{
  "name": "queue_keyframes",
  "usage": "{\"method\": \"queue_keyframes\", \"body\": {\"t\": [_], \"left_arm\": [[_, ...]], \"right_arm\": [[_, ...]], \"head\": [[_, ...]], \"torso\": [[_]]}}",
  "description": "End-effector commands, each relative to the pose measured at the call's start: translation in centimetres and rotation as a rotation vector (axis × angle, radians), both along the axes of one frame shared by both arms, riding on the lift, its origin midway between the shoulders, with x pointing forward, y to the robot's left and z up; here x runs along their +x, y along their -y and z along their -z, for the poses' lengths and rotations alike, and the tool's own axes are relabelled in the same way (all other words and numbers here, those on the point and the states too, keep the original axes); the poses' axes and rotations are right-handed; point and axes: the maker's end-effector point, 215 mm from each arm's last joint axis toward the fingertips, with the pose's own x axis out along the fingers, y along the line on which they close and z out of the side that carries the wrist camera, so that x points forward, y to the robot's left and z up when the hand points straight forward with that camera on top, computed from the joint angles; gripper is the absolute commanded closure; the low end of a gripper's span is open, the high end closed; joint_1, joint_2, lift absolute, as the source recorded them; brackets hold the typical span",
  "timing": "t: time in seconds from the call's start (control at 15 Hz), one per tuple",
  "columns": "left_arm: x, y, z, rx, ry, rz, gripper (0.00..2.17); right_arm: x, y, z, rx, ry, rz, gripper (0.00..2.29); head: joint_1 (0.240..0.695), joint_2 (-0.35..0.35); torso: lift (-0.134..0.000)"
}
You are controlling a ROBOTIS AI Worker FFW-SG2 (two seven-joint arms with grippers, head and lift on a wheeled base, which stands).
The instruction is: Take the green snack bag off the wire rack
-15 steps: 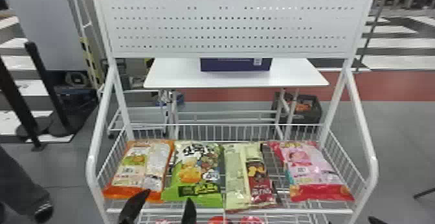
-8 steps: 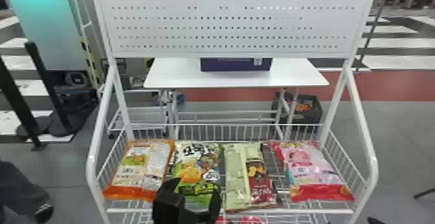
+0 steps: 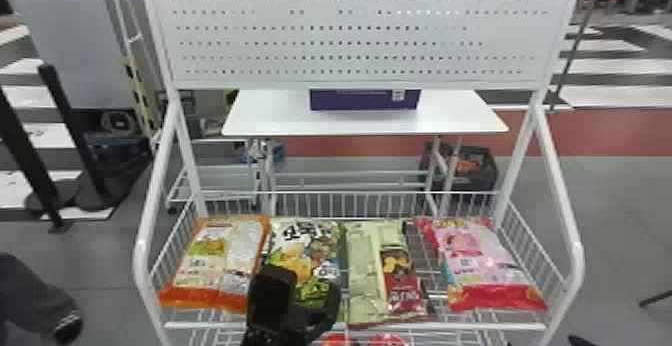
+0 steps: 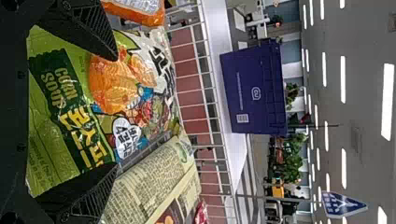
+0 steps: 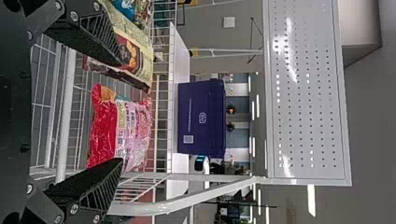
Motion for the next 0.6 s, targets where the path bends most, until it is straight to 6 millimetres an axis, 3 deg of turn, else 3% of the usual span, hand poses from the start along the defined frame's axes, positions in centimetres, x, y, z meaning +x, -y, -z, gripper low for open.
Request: {"method": "queue_keyframes", "body": {"t": [0.0,0.2,0.47,0.53], "left_arm": [[0.29,-0.50,0.57,0.013,-0.023,-0.008,0.10],[0.37,-0.86,0.87,0.021,-0.035,-0.008,0.38],[-0.02,-1.05,1.48,0.025,-0.051,-0.010,1.41],[-0.12,-1.12,1.35,0.026,-0.047,-0.011,1.54]], "right_arm": [[-0.03,0.10,0.04,0.000,-0.001,0.001,0.17],[-0.04,0.23,-0.02,-0.003,-0.001,0.001,0.17],[-0.03,0.27,-0.32,-0.003,0.006,0.003,0.17],[-0.03,0.27,-0.32,-0.003,0.006,0.003,0.17]], "head": [[0.499,0.000],[0.499,0.000],[0.499,0.000],[0.499,0.000]], "torso": [[0.000],[0.000],[0.000],[0.000]]}}
